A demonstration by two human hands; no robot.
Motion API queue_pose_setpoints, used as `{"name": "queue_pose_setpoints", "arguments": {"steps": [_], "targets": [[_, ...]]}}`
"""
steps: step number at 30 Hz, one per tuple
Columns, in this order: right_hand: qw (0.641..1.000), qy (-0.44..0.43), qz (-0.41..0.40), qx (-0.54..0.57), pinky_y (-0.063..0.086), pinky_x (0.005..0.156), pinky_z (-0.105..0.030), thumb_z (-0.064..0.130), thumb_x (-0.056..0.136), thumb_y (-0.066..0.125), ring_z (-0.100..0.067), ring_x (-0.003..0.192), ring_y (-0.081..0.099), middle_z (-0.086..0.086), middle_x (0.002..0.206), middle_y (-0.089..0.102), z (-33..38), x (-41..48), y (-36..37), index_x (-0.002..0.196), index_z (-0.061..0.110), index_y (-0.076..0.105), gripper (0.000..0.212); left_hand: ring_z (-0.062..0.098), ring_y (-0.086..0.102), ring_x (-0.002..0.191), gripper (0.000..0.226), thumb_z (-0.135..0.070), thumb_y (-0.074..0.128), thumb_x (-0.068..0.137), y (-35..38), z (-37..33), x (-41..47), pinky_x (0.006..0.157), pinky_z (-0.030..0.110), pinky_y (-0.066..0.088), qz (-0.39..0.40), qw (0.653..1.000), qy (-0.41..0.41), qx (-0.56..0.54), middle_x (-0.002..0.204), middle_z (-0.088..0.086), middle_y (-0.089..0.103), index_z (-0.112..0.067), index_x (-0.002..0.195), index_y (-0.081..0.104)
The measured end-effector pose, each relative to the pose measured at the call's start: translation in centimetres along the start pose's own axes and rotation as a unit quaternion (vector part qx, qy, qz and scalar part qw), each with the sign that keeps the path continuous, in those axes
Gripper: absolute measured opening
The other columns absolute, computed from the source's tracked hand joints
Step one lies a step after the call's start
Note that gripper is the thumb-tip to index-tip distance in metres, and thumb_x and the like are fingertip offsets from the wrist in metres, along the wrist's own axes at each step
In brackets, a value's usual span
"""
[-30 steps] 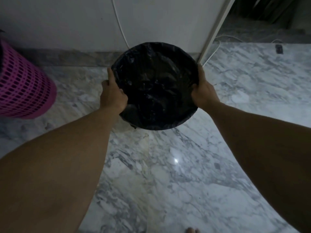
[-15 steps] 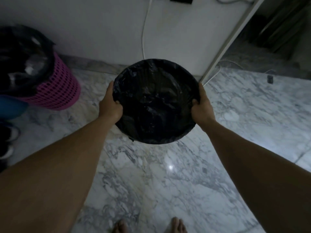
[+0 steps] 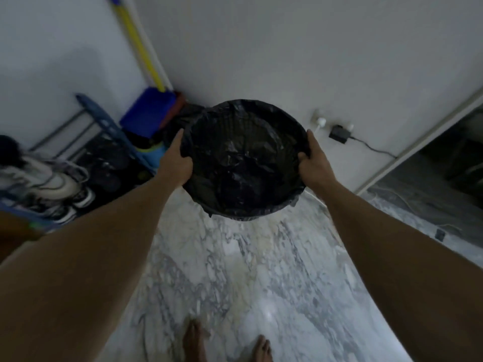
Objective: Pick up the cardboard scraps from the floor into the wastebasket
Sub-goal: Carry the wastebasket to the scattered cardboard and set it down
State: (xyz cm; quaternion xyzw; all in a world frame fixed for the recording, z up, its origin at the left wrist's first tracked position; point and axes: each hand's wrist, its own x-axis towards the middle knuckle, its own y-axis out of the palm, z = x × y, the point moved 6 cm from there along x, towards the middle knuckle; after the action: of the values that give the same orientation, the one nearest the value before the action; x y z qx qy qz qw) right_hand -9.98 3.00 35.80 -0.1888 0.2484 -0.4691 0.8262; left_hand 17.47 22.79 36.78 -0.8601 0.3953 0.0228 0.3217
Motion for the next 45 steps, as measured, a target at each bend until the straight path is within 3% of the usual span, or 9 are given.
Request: {"name": "queue_pose_setpoints", "arguments": {"steps": [5,8,12,19,22,31,36,41,45], "targets": [[0.995,-0.084,0.047,0.017,0.034,0.119,-0.045,0.018,0.105,0.04,-0.028,0.144,0.04,-0.005,0.161,0.037,12.4,-3.5,1.8,0.162,0.033,0.016,0.064,0.025,0.043,0.138,0.078,-0.012,0.043,0.086,-12.0,-3.0,-7.6,0.115,0.045,0.037,-0.09,0.992,-0.018,-0.091,0.155,-0.004,0.042,-0.044,0.155,0.026],[0.989,-0.118,0.086,0.031,0.033,0.12,-0.048,0.017,0.105,0.041,-0.028,0.145,0.038,-0.004,0.162,0.035,18.7,-6.5,3.9,0.162,0.031,0.018,0.063,0.011,0.042,0.126,0.064,-0.003,0.041,0.097,-18.2,-3.4,-12.8,0.11,0.033,0.035,-0.15,0.98,0.005,-0.133,0.138,-0.013,0.042,-0.03,0.154,0.033],[0.977,-0.157,0.141,0.033,0.032,0.121,-0.049,0.013,0.105,0.042,-0.027,0.146,0.037,-0.004,0.163,0.033,26.1,-11.7,7.4,0.162,0.027,0.018,0.064,0.019,0.043,0.134,0.072,0.002,0.04,0.099,-25.8,-0.3,-20.0,0.111,0.035,0.038,-0.214,0.964,-0.036,-0.155,0.15,-0.007,0.04,-0.033,0.158,0.022],[0.934,-0.242,0.262,0.004,0.03,0.111,-0.022,0.007,0.104,0.046,-0.021,0.142,0.039,-0.005,0.157,0.039,37.2,-23.7,16.0,0.162,0.018,0.023,0.063,0.023,0.054,0.125,0.073,-0.001,0.038,0.087,-37.2,4.8,-36.4,0.108,0.042,0.045,-0.327,0.917,-0.072,-0.215,0.141,-0.006,0.054,-0.045,0.145,0.045],[0.901,-0.28,0.331,-0.011,0.029,0.113,-0.024,0.006,0.104,0.045,-0.024,0.145,0.037,-0.008,0.161,0.034,41.0,-28.9,19.8,0.162,0.017,0.023,0.063,0.023,0.053,0.125,0.071,-0.005,0.042,0.088,-40.1,6.9,-44.0,0.109,0.044,0.045,-0.401,0.874,-0.099,-0.257,0.14,-0.008,0.052,-0.044,0.147,0.042],[0.731,-0.409,0.542,-0.071,0.04,0.114,-0.044,0.017,0.105,0.048,-0.025,0.137,0.045,-0.001,0.155,0.042,47.1,-49.3,29.5,0.161,0.023,0.025,0.061,0.03,0.052,0.122,0.076,0.014,0.04,0.09,-38.7,10.5,-68.5,0.1,0.042,0.049,-0.609,0.723,-0.17,-0.279,0.141,0.008,0.05,-0.024,0.156,0.032],[0.64,-0.405,0.646,-0.095,0.039,0.11,-0.034,0.017,0.109,0.041,-0.027,0.145,0.036,0.0,0.164,0.028,44.7,-63.2,31.6,0.162,0.033,0.017,0.06,0.034,0.054,0.122,0.074,0.014,0.034,0.088,-32.6,11.4,-82.2,0.103,0.052,0.05,-0.704,0.623,-0.218,-0.264,0.138,0.008,0.056,-0.029,0.147,0.045],[0.528,-0.442,0.717,-0.107,0.033,0.116,-0.034,0.016,0.109,0.043,-0.029,0.147,0.034,-0.002,0.165,0.028,39.1,-80.6,30.4,0.161,0.034,0.021,0.06,0.029,0.048,0.126,0.077,0.016,0.037,0.089,-23.0,10.4,-98.1,0.101,0.04,0.047,-0.788,0.487,-0.268,-0.264,0.146,0.006,0.048,-0.024,0.155,0.033],[0.422,-0.467,0.765,-0.134,0.031,0.107,-0.028,0.011,0.109,0.039,-0.021,0.134,0.042,0.005,0.142,0.045,33.4,-93.6,26.5,0.158,0.03,0.03,0.053,0.029,0.048,0.123,0.071,0.01,0.04,0.092,-14.7,9.6,-109.4,0.098,0.037,0.045,-0.82,0.408,-0.321,-0.242,0.144,0.007,0.049,-0.025,0.154,0.037]]}}
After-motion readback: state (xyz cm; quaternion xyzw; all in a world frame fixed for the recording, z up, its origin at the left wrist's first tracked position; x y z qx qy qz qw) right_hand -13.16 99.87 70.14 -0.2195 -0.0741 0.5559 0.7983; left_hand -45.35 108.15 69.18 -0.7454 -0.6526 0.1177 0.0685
